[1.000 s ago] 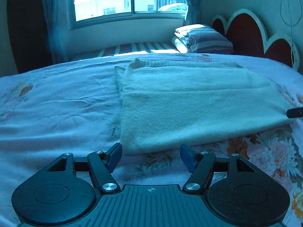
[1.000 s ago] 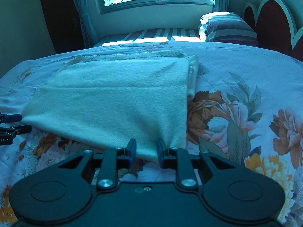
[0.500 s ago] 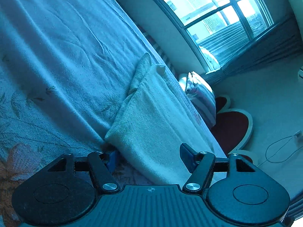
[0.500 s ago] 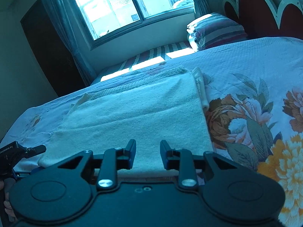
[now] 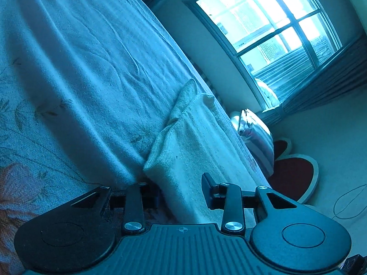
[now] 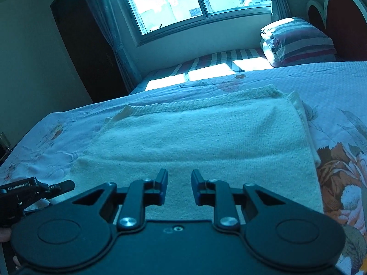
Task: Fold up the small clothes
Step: 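Grasp the folded edge of the sweater with the left gripper, then lift the edge with the left gripper and fold it over the sweater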
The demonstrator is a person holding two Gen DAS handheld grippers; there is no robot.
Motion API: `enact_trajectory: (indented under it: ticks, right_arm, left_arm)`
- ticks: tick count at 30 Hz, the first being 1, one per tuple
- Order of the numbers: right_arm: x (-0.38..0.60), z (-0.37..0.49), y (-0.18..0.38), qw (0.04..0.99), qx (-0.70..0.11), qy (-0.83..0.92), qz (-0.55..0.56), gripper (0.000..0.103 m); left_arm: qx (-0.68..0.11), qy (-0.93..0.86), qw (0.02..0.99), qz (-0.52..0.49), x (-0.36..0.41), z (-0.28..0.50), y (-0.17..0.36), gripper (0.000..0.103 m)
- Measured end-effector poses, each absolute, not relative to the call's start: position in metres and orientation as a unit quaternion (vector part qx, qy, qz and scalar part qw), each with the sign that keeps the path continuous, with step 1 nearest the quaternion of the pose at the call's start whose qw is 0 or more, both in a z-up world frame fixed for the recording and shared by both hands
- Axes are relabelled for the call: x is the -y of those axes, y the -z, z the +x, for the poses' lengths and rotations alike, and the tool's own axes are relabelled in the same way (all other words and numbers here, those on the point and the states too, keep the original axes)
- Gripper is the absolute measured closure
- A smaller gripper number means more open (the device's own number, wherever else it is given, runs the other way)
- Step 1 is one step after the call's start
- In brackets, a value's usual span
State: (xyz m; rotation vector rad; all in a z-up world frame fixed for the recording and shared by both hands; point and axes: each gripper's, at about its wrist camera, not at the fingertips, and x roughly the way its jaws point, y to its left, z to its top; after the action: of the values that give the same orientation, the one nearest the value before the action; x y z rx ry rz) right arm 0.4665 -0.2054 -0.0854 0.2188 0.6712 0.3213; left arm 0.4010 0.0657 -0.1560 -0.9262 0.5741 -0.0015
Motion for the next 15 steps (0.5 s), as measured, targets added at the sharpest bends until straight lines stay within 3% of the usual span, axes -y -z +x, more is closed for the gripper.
enact_trajectory:
  ticks: [2, 4, 9, 15]
  right_arm:
    - [0.205, 0.47, 0.087, 0.925, -0.328, -0.16, 0.104, 0.079]
    - [0.202, 0.477, 0.087, 0.925, -0.329, -0.162, 0.101, 0.079]
    - [0.19, 0.498, 0.088, 0.925, -0.327, -0.17, 0.094, 0.083]
    - [0.161, 0.514, 0.105, 0.917, -0.344, -0.198, 0.034, 0.096]
  left_arm:
    - [-0.273, -0.004, 0.85, -0.45, -0.075, 0.412, 0.156, 0.068]
    - [-0.279, -0.012, 0.848, -0.45, -0.077, 0.419, 0.157, 0.098]
    - [-0.251, -0.004, 0.859, -0.447, -0.076, 0.413, 0.151, 0.097]
    - [-0.247, 0.005, 0.871, -0.425, -0.079, 0.415, 0.142, 0.097]
